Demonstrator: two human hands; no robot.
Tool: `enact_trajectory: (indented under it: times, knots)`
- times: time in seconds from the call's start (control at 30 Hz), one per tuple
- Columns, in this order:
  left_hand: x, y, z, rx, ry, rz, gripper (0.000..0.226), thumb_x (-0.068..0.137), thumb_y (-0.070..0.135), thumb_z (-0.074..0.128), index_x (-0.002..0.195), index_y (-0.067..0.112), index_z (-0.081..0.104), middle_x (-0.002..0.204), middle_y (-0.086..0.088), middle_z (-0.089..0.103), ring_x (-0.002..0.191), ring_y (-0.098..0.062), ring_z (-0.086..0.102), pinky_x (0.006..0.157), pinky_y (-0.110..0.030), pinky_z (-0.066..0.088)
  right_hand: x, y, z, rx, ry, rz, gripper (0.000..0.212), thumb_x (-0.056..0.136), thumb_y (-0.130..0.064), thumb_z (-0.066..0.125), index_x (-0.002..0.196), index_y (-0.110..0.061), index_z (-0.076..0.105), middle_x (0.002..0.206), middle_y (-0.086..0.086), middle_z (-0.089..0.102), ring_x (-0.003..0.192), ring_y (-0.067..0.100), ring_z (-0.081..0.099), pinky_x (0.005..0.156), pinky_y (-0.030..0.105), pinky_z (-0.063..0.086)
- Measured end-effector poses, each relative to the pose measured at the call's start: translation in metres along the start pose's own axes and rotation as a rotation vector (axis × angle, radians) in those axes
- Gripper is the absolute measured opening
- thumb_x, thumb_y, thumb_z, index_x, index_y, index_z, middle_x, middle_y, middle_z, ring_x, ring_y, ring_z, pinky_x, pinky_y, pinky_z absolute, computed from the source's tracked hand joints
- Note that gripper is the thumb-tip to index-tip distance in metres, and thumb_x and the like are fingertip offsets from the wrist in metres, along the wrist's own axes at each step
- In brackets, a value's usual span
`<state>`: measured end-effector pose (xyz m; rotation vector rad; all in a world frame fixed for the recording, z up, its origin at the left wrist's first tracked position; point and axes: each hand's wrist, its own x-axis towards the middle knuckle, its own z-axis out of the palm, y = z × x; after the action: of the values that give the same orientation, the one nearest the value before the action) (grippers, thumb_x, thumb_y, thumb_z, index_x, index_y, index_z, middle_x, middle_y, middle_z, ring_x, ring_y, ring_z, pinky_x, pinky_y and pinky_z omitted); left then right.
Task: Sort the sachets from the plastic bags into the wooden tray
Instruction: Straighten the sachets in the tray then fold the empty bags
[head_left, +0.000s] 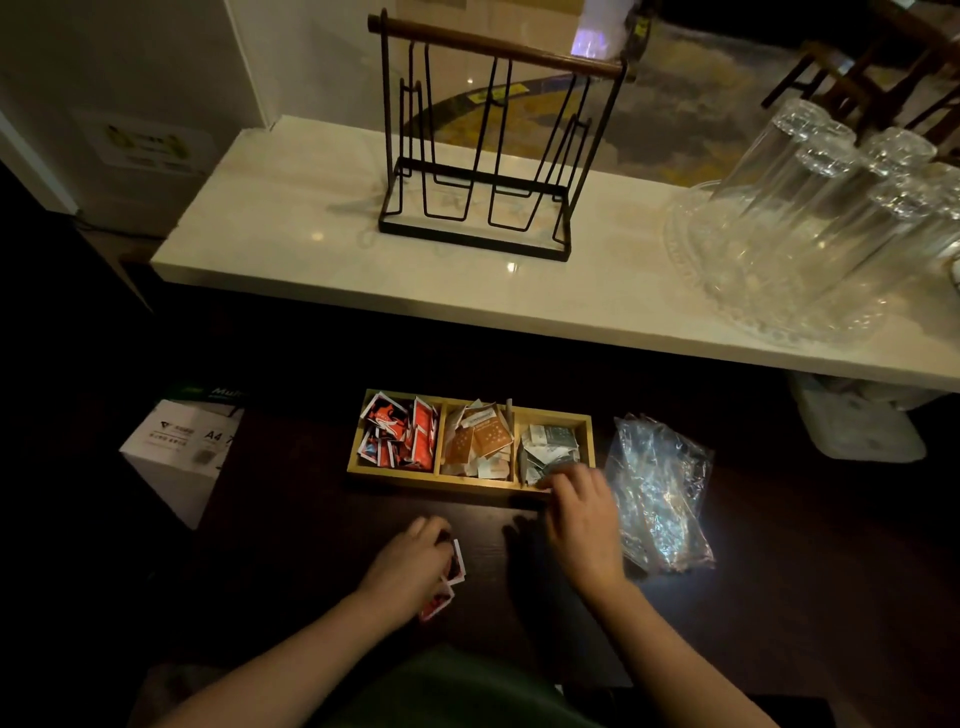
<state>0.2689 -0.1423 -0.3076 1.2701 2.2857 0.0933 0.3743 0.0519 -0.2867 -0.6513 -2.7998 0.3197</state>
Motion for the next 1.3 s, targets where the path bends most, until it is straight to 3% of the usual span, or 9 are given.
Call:
enact_trajectory:
  times: [0.13,0.27,0.37,0.5,0.67,0.77,0.83,1.0,1.3]
  knots:
    - [0.007,0.002,0.005,0.177,-0.077,-0.01,0.044,0.087,0.018,0.059,0.128,0.009,0.047,0.138,-0.013,0.037,0.124,-0.029,0.038,0.097,-0.039,0.042,-0.005,-0.032,0.021,0.051,-0.245,-0.112,0.023,0.082,-0.017,0.062,0.105,-0.02,0.062,0.11,-0.003,0.058,0.101,0.014,0.056,0.081,0.023,0.049]
    - [0.006,-0.003,0.003,-0.005,-0.051,-0.069,0.034,0.086,0.023,0.06,0.118,0.014,0.052,0.126,-0.007,0.048,0.116,-0.022,0.044,0.091,-0.034,0.042,-0.012,-0.056,0.036,0.285,-0.602,0.017,0.04,0.087,-0.024,0.062,0.125,-0.02,0.05,0.128,0.0,0.049,0.114,0.014,0.053,0.094,0.025,0.047]
    - [0.003,-0.008,0.003,-0.176,-0.013,-0.068,0.019,0.086,0.016,0.057,0.101,0.024,0.051,0.113,0.0,0.052,0.104,-0.017,0.05,0.085,-0.031,0.043,-0.014,-0.071,0.043,0.398,-0.725,0.06,0.062,0.079,-0.035,0.071,0.131,-0.017,0.043,0.132,0.001,0.045,0.12,0.015,0.046,0.101,0.026,0.041]
    - [0.001,-0.008,-0.012,-0.467,0.117,-0.12,0.036,0.086,0.013,0.056,0.074,0.037,0.032,0.089,0.013,0.047,0.08,-0.003,0.05,0.067,-0.023,0.046,-0.01,-0.087,0.045,0.595,-0.692,0.131,0.047,0.08,-0.023,0.071,0.122,-0.016,0.05,0.121,-0.002,0.058,0.111,0.011,0.056,0.095,0.025,0.048]
    - [0.01,-0.017,-0.066,-0.623,0.343,-0.15,0.031,0.09,0.024,0.057,0.119,0.022,0.045,0.104,0.009,0.048,0.093,-0.008,0.058,0.068,-0.017,0.049,0.028,-0.104,0.03,0.813,-0.545,0.173,0.017,0.088,-0.016,0.065,0.103,-0.022,0.06,0.093,-0.015,0.063,0.082,-0.011,0.06,0.075,0.008,0.048]
    - [0.024,-0.034,-0.096,-0.44,0.544,-0.091,0.033,0.093,0.03,0.051,0.121,0.013,0.05,0.113,-0.001,0.051,0.103,-0.017,0.054,0.08,-0.018,0.043,0.065,-0.114,0.016,0.775,-0.342,0.155,0.019,0.09,-0.017,0.062,0.108,-0.013,0.061,0.098,-0.003,0.068,0.084,0.003,0.064,0.078,0.018,0.054]
    - [0.037,-0.051,-0.104,-0.336,0.647,-0.153,0.04,0.093,0.031,0.049,0.128,0.01,0.048,0.126,-0.01,0.05,0.118,-0.025,0.048,0.097,-0.034,0.041,0.09,-0.119,0.007,0.66,-0.206,0.191,0.022,0.092,-0.021,0.059,0.11,-0.009,0.057,0.097,0.006,0.07,0.082,0.014,0.066,0.07,0.022,0.052]
    - [0.057,-0.076,-0.086,-0.474,0.402,-0.342,0.056,0.098,0.035,0.037,0.148,0.013,0.021,0.158,-0.008,0.015,0.144,-0.024,0.016,0.116,-0.037,0.018,0.128,-0.128,0.001,0.257,-0.286,0.214,0.027,0.095,-0.015,0.046,0.119,-0.008,0.04,0.1,0.017,0.069,0.09,0.035,0.067,0.064,0.034,0.042]
    - [0.056,-0.073,-0.064,-0.479,0.406,-0.336,0.05,0.1,0.028,0.032,0.147,0.014,0.024,0.157,-0.008,0.021,0.144,-0.023,0.02,0.116,-0.035,0.019,0.136,-0.145,0.03,-0.067,-0.529,0.074,0.033,0.095,-0.014,0.047,0.125,-0.001,0.046,0.121,0.016,0.06,0.108,0.033,0.062,0.077,0.04,0.051]
